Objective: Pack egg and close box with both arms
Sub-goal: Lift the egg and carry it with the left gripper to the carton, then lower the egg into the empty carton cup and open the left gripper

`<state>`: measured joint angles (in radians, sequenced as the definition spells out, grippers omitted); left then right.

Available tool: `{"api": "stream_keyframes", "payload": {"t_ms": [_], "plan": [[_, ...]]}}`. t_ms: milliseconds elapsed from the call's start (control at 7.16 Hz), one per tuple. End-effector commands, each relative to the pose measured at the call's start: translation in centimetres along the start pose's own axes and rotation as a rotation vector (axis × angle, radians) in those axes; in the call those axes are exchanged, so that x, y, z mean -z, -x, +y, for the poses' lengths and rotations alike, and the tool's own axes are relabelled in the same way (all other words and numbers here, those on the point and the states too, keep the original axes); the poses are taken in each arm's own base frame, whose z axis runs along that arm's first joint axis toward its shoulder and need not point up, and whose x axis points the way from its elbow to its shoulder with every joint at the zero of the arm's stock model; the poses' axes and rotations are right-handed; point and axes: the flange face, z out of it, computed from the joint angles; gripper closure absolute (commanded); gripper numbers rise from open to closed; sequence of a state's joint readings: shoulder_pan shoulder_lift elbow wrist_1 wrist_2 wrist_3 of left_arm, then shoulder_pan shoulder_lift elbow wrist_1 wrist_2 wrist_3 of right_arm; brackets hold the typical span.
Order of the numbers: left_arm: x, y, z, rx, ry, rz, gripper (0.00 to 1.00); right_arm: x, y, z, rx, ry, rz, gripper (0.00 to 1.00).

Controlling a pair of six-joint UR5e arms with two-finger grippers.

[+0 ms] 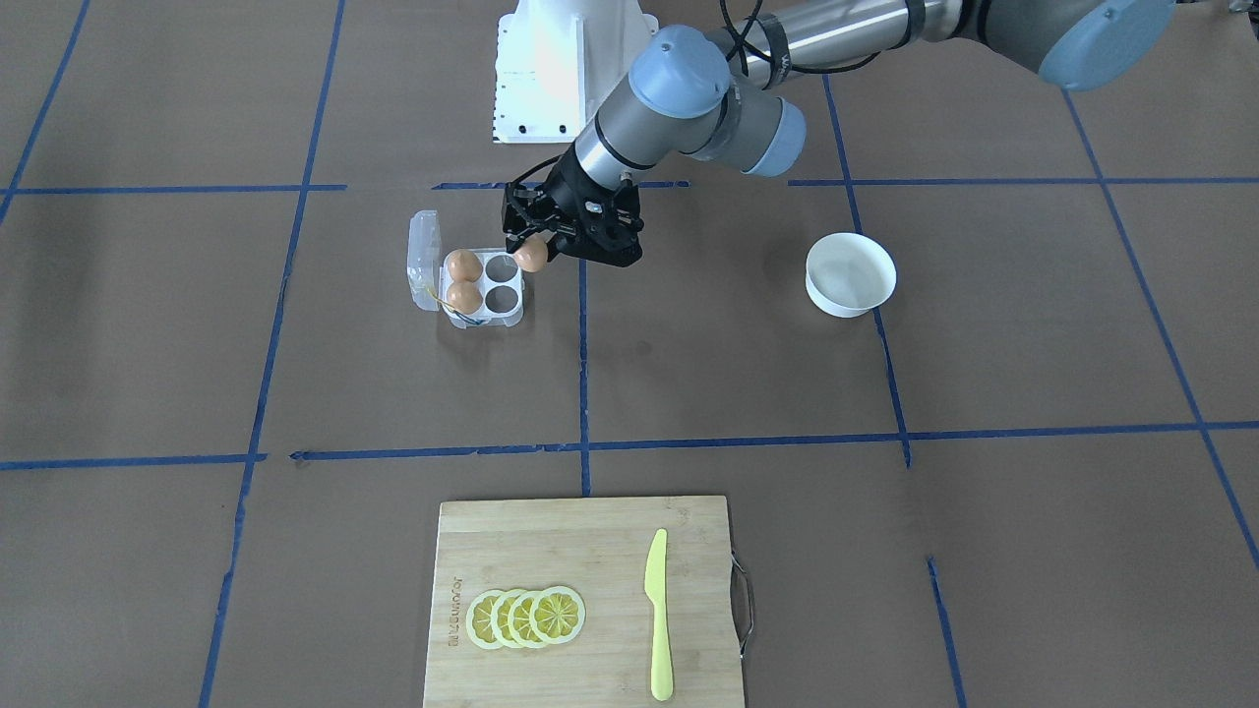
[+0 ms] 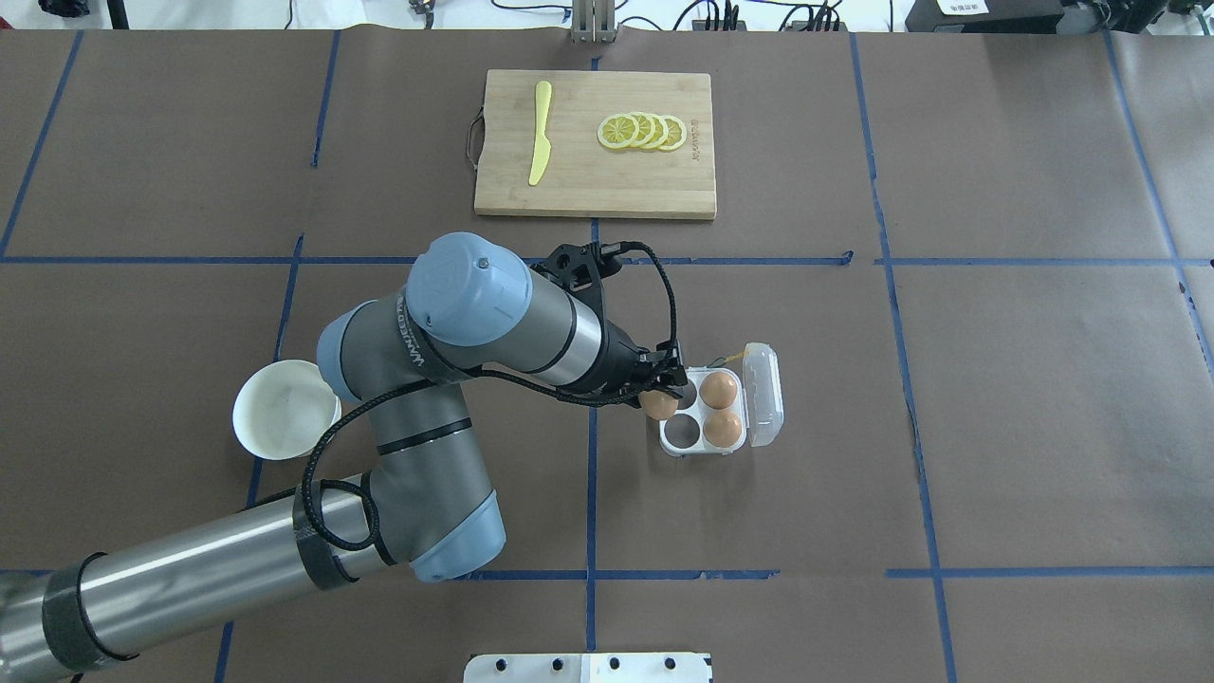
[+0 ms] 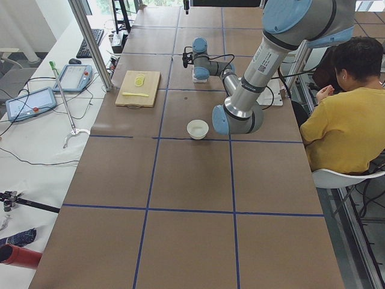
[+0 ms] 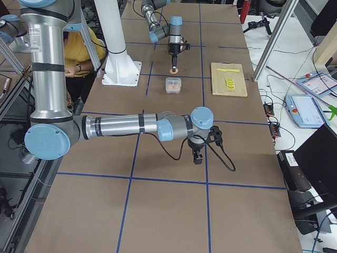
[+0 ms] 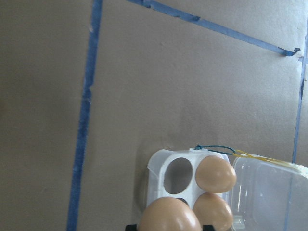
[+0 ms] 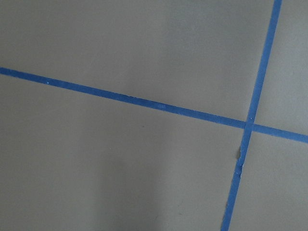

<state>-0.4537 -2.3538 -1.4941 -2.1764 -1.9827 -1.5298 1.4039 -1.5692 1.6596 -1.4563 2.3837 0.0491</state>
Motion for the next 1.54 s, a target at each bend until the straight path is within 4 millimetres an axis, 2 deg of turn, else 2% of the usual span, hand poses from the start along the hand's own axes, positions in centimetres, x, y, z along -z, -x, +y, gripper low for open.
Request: {"api": "stream_keyframes", "payload": {"t_ms": [0, 279, 419, 559, 699, 978, 1118, 1397], "plan": [[-1.2, -0.8, 0.6, -0.001, -0.008, -0.002, 1.00, 0.0, 0.1, 0.0, 0.002, -0.001, 0.000, 0.00], [-2.0, -1.7, 0.6, 0.000, -0.003, -0.006, 1.00, 0.0, 0.1, 0.0, 0.002, -0.001, 0.000, 0.00], [-2.1, -1.7, 0.6, 0.000, -0.003, -0.006, 0.86, 0.0, 0.0, 0.0, -0.002, 0.001, 0.000, 0.00], [-2.2, -1.5, 0.5, -0.001, -0.003, -0.007, 0.56, -0.1, 0.0, 0.0, -0.003, 0.002, -0.003, 0.00], [-2.2, -1.5, 0.5, -0.002, -0.005, -0.008, 0.32, -0.2, -0.1, 0.1, -0.005, 0.005, -0.005, 0.00], [-2.2, -1.5, 0.5, -0.004, -0.005, -0.007, 0.01, -0.2, -0.2, 0.1, -0.002, 0.004, -0.003, 0.00], [-2.3, -1.4, 0.5, -0.003, -0.005, -0.010, 0.00, -0.2, -0.2, 0.1, -0.002, 0.004, -0.003, 0.00], [-1.6, -1.5, 0.1, -0.007, -0.012, -0.004, 0.00, -1.8, 2.3, -0.5, 0.076, 0.001, -0.016, 0.00]]}}
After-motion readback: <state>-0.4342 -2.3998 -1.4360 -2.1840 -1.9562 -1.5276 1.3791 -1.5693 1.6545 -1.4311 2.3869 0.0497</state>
